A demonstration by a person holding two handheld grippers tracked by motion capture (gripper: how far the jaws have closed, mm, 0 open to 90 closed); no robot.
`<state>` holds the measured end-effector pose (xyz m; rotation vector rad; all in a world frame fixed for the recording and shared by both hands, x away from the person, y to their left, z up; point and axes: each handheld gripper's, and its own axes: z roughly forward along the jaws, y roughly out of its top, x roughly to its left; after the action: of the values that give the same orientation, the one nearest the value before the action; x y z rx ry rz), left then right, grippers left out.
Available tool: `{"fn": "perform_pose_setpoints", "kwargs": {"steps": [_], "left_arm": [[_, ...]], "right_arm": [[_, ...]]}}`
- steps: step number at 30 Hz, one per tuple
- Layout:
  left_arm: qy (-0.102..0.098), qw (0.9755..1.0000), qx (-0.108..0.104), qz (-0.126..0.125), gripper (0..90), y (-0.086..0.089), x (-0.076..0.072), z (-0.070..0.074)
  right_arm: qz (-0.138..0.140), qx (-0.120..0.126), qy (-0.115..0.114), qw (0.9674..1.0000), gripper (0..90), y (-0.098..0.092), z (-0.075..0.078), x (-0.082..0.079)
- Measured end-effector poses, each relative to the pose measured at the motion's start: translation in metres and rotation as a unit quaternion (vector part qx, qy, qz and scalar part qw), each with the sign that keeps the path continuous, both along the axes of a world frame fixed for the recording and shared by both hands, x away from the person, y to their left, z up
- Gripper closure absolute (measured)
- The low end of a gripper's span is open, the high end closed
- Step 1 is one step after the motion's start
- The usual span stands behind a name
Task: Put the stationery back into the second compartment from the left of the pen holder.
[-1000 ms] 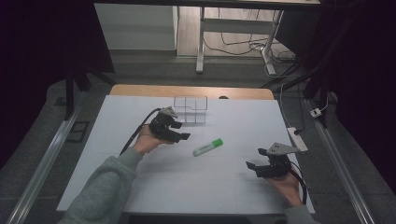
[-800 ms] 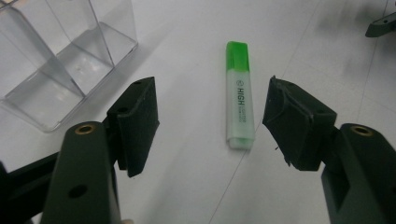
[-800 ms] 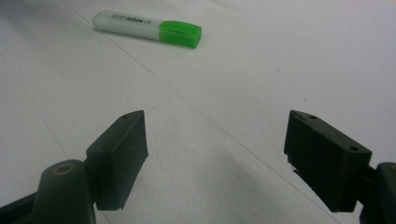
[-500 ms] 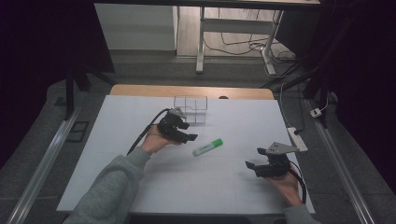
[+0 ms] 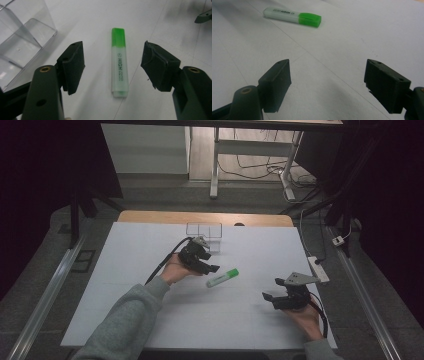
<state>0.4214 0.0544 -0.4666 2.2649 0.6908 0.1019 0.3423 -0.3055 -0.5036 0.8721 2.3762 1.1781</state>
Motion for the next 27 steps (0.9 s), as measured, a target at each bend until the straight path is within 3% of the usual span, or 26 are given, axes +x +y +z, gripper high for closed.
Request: {"fn": "perform_pose_setpoints", "kwargs": {"steps": [9, 27], "left_arm": [[0.005, 0.9999, 0.005, -0.008, 34.6, -0.018, 0.004, -0.002], [0.027, 0.9982, 0.052, -0.01, 28.9, -0.061, 0.025, -0.024]], "right_arm": [[0.005, 0.004, 0.001, 1.0, 20.5, 0.002, 0.001, 0.001], [0.0, 0.009, 0.001, 1.0, 20.6, -0.002, 0.001, -0.003]]}}
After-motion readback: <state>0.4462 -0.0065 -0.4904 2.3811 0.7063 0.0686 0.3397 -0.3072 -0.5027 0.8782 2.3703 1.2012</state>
